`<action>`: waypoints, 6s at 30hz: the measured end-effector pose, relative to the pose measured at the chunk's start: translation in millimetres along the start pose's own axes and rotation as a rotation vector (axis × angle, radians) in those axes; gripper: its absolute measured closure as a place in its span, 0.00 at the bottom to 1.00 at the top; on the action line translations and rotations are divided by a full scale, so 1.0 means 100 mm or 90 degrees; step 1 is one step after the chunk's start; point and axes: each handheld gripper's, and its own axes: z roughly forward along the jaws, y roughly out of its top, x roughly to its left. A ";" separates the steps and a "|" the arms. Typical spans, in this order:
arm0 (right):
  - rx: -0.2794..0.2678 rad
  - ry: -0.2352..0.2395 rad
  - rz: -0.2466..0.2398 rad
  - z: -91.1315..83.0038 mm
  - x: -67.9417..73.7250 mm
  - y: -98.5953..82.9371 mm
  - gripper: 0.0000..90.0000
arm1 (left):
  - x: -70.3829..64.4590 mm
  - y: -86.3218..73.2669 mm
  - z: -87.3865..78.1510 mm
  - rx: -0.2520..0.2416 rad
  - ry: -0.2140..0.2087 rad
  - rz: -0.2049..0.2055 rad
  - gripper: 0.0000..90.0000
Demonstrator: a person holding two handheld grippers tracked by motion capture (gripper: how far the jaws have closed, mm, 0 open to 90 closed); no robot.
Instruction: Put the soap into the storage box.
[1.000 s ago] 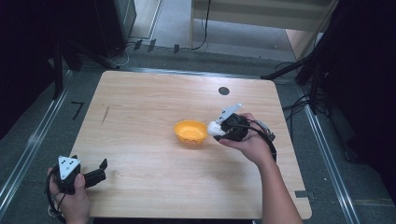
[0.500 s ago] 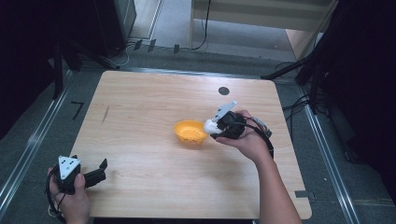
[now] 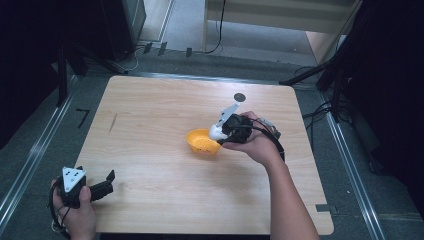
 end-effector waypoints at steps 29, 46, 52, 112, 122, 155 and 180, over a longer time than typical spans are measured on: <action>0.039 0.056 -0.090 0.43 -0.03 0.30 0.57 | 0.00 0.00 0.00 -0.001 -0.001 -0.001 0.00; 0.061 0.087 -0.082 0.57 -0.04 0.36 0.50 | 0.01 0.00 0.00 -0.001 -0.002 -0.004 0.00; 0.024 0.066 -0.045 0.46 -0.09 0.38 0.43 | 0.01 0.00 0.00 -0.002 -0.002 -0.004 0.00; -0.064 -0.040 0.256 0.00 0.25 -1.21 0.00 | 0.00 0.00 0.00 -0.001 0.002 0.002 0.00; -0.074 -0.055 0.274 -0.05 0.33 -1.41 0.00 | 0.00 0.00 0.00 -0.002 0.003 0.003 0.00; -0.133 -0.116 0.368 -0.32 0.74 -2.32 0.00 | -0.02 0.00 0.00 -0.002 0.005 0.010 0.00; -0.171 -0.171 0.434 -0.55 0.99 -2.92 0.00 | -0.02 0.00 0.00 -0.002 0.004 0.008 0.00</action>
